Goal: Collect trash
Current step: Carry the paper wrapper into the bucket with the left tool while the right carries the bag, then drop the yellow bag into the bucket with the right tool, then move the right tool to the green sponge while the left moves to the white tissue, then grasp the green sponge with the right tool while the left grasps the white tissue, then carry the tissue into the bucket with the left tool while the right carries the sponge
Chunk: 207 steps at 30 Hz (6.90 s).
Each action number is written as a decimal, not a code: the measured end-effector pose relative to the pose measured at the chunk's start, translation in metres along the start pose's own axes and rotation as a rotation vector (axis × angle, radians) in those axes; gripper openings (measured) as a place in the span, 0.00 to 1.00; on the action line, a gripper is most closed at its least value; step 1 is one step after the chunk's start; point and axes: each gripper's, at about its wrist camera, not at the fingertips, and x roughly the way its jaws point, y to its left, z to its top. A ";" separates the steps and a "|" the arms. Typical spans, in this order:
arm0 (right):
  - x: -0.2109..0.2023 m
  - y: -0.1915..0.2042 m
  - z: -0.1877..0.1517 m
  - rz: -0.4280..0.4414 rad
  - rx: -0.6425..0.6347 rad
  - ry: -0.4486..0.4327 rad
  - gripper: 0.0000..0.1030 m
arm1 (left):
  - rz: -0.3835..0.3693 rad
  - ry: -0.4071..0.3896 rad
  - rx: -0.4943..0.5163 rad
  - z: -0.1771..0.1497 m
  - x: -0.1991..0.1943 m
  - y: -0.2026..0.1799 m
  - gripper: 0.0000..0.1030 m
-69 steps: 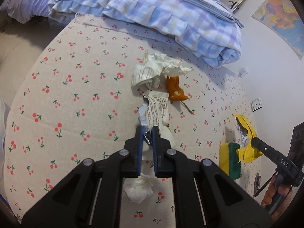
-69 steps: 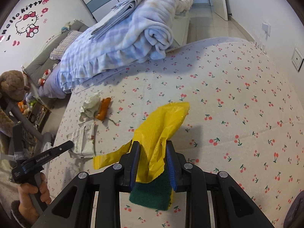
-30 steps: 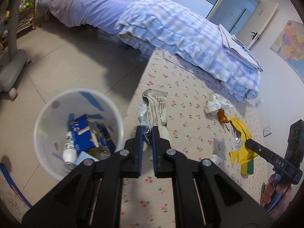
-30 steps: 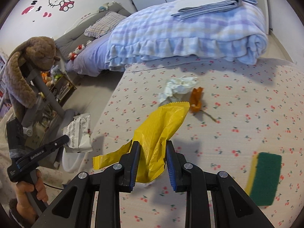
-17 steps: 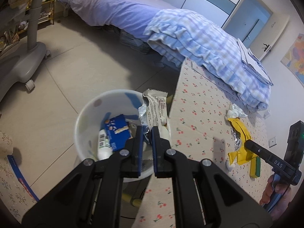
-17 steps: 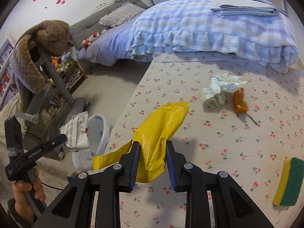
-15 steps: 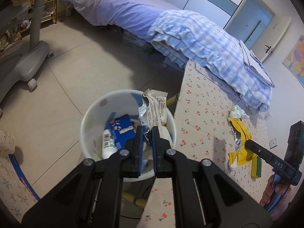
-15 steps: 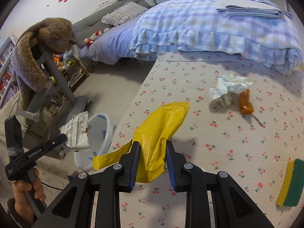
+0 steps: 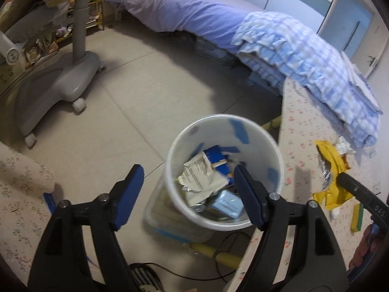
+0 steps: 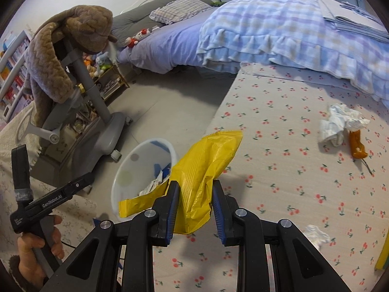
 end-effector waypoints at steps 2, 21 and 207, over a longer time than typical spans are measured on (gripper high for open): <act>0.006 0.008 0.001 0.006 -0.008 0.003 0.27 | 0.031 0.008 -0.004 -0.001 0.001 0.006 0.79; 0.051 0.053 0.009 0.097 -0.008 -0.015 0.74 | 0.071 0.029 -0.064 0.005 0.000 0.034 0.82; 0.003 -0.011 -0.035 -0.187 -0.155 -0.005 0.58 | -0.042 -0.099 0.141 -0.036 0.010 -0.055 0.25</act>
